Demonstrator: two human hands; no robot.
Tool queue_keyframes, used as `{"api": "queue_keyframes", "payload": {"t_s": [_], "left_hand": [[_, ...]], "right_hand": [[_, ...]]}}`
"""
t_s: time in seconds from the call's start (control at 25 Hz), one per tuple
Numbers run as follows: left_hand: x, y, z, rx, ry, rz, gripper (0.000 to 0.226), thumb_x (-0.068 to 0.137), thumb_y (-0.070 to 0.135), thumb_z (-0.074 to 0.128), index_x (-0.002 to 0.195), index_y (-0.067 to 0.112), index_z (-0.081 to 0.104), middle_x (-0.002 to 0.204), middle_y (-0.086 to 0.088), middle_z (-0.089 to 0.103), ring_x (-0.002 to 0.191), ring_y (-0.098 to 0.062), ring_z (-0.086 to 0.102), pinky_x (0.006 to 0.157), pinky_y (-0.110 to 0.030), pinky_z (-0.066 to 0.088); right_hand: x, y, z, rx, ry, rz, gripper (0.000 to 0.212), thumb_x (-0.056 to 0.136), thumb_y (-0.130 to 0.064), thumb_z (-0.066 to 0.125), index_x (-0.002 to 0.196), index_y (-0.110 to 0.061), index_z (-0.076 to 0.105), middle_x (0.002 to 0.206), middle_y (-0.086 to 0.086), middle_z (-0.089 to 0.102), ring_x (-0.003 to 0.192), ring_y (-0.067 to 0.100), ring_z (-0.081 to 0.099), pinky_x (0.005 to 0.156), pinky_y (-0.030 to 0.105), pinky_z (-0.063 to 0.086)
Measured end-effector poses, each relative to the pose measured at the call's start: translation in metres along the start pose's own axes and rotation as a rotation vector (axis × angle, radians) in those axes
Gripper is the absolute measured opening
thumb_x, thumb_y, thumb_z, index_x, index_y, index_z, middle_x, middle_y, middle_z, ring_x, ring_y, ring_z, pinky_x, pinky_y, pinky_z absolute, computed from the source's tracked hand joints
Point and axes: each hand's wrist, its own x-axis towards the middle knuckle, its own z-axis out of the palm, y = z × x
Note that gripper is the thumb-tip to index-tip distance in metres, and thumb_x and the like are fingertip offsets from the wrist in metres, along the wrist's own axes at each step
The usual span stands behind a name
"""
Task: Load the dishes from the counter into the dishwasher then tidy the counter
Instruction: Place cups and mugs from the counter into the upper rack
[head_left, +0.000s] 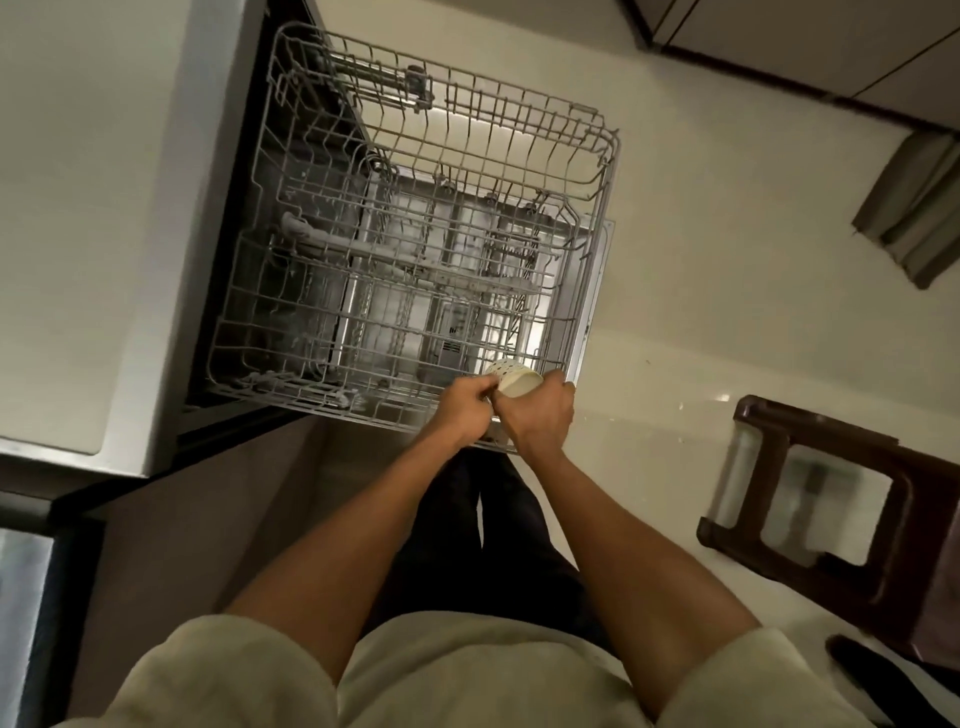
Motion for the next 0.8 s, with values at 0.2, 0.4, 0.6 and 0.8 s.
{"api": "queue_keyframes", "payload": {"t_s": [0.2,0.4,0.6,0.8], "left_hand": [[0.008,0.000,0.001,-0.007,-0.061,-0.034,0.061,0.088,-0.015,0.052,0.143,0.010,0.050,0.135,-0.005,0.059,0.122,-0.022,0.057,0.103,-0.036,0.050],[0.020,-0.003,0.002,-0.047,-0.065,-0.049,0.060,0.087,-0.014,0.054,0.141,0.014,0.053,0.132,-0.004,0.062,0.116,-0.020,0.060,0.096,-0.034,0.055],[0.011,0.004,0.001,-0.109,-0.051,-0.026,0.061,0.086,-0.016,0.058,0.140,0.010,0.053,0.122,0.002,0.064,0.104,-0.015,0.063,0.088,-0.039,0.059],[0.004,0.006,0.000,-0.137,-0.035,-0.014,0.062,0.083,-0.020,0.057,0.137,0.009,0.055,0.112,0.009,0.066,0.100,-0.008,0.063,0.091,-0.042,0.058]], "right_hand": [[0.007,-0.001,0.013,-0.019,0.024,0.042,0.079,0.065,-0.045,0.085,0.124,-0.005,0.050,0.120,0.016,0.054,0.108,0.034,0.059,0.084,0.038,0.052],[0.011,0.001,0.017,0.011,0.053,0.039,0.074,0.066,-0.042,0.083,0.124,-0.006,0.053,0.118,0.013,0.055,0.108,0.033,0.059,0.086,0.039,0.052],[0.008,0.008,0.015,0.035,0.061,-0.023,0.075,0.069,-0.040,0.084,0.131,-0.007,0.055,0.117,0.012,0.057,0.110,0.030,0.059,0.091,0.039,0.051],[0.005,0.012,0.014,0.041,0.074,-0.094,0.075,0.069,-0.045,0.082,0.130,-0.010,0.055,0.114,0.011,0.057,0.108,0.029,0.059,0.088,0.036,0.049]]}}
